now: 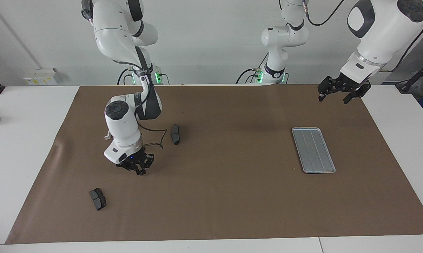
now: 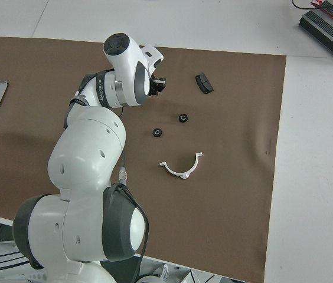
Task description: Place bearing gear from tray to pile
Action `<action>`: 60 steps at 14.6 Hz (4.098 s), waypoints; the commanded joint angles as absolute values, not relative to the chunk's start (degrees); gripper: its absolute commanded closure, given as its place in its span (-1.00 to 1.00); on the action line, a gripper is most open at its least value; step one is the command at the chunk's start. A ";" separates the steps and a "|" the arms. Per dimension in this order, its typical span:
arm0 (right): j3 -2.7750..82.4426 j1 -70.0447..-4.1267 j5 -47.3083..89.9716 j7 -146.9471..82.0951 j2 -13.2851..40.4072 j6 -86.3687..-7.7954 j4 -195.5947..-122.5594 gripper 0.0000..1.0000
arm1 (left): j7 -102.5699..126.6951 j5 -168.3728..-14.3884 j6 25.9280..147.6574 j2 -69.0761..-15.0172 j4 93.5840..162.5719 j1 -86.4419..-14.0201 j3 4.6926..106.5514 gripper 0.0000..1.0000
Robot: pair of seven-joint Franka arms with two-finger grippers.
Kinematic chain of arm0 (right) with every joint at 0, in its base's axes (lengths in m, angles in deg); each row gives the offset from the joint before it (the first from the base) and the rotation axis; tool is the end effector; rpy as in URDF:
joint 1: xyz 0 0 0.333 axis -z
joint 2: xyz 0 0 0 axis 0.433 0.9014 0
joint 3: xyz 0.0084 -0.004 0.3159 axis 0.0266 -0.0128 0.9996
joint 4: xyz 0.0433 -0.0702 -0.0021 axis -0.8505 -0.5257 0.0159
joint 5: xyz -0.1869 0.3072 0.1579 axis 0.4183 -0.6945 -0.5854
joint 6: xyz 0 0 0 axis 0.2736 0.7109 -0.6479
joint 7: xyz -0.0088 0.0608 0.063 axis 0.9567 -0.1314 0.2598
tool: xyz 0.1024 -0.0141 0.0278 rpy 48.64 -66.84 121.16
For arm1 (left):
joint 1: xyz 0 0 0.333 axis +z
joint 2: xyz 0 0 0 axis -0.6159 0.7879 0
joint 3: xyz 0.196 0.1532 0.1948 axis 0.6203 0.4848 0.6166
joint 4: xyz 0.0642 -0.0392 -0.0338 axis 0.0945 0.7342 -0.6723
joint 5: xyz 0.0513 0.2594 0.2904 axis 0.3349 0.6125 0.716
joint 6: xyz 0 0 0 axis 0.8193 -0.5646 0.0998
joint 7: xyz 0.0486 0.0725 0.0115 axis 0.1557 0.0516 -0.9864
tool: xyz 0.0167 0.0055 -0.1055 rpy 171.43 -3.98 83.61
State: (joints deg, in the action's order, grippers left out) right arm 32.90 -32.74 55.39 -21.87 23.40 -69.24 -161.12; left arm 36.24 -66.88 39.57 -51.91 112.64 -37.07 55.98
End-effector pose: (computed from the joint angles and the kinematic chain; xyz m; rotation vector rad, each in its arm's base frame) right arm 0.6518 0.0836 0.3045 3.0981 0.1979 0.2430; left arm 0.5538 -0.0180 0.5949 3.1124 -0.2840 -0.0726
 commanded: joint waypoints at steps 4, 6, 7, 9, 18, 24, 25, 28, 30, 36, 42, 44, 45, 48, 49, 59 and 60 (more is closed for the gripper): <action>33.95 -31.11 54.21 -22.67 21.77 -69.93 -163.78 -1.00 | 36.73 -65.45 38.41 -52.19 111.60 -39.41 57.15 -1.00; 33.86 -31.20 54.12 -20.75 20.64 -68.54 -163.17 -1.00 | 36.30 -66.15 38.32 -52.11 111.52 -41.52 59.78 -1.00; 33.78 -31.02 54.12 -19.69 18.98 -66.87 -162.82 -1.00 | 36.21 -66.94 38.32 -52.19 111.60 -41.53 59.88 -1.00; 33.16 -30.15 54.12 -19.33 15.99 -61.26 -161.15 -1.00 | 36.21 -67.56 37.88 -52.19 111.60 -41.18 59.88 -1.00; 32.11 -25.67 54.12 -14.06 -1.15 -38.41 -157.46 -1.00 | 36.29 -68.27 38.49 -52.55 112.48 -40.91 59.88 -1.00; 32.11 -21.97 54.21 -15.64 -4.68 -24.24 -150.51 -1.00 | 33.40 -68.27 38.85 -52.72 112.40 -40.83 60.14 -1.00; 32.19 -21.45 53.95 -15.81 -4.94 -23.01 -150.77 -1.00 | 33.48 -68.18 38.76 -52.90 112.40 -40.83 60.06 -1.00; 32.45 -22.05 52.10 -16.34 -5.12 -23.26 -152.18 -1.00 | 33.57 -68.18 39.02 -53.16 112.66 -40.91 60.06 -1.00; 32.55 -22.15 51.84 -16.69 -5.30 -23.35 -152.18 -1.00 | 33.57 -68.18 39.02 -53.16 112.75 -40.83 60.06 -1.00; 26.74 -28.13 52.36 -18.62 -5.30 -23.26 -152.27 -1.00 | 33.39 -68.09 39.37 -53.16 112.75 -40.83 60.06 -1.00; 33.07 -22.67 52.97 -19.51 -5.30 -22.56 -152.18 -1.00 | 33.66 -66.34 39.55 -53.07 112.31 -40.74 60.06 -1.00; 33.25 -22.85 53.67 -19.51 -4.86 -19.94 -150.87 -1.00 | 33.57 -66.33 39.29 -53.16 112.40 -40.74 60.06 -1.00; 33.34 -22.85 53.77 -19.51 -4.51 -19.05 -149.64 -1.00 | 33.66 -66.33 39.29 -53.16 112.40 -40.74 60.06 -1.00; 33.34 -23.02 53.68 -19.16 -4.59 -19.04 -149.54 -1.00 | 33.66 -66.33 39.38 -53.25 112.83 -40.74 60.06 -1.00; 33.25 -23.63 53.77 -19.07 -4.68 -18.96 -149.37 -1.00 | 33.66 -66.33 39.38 -53.60 113.01 -40.83 59.97 -1.00; 33.42 -23.73 52.98 -18.80 -6.00 -17.55 -149.28 -1.00 | 33.57 -66.33 39.55 -53.86 113.54 -41.18 59.88 -1.00; 33.42 -23.64 52.98 -18.72 -6.09 -17.64 -149.37 -1.00 | 33.66 -66.33 39.64 -53.86 113.62 -41.27 59.88 -1.00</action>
State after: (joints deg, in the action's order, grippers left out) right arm 33.05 -24.06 53.35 -18.25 -5.34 -18.63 -149.29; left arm 34.22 -67.27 39.30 -52.60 112.35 -40.28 59.37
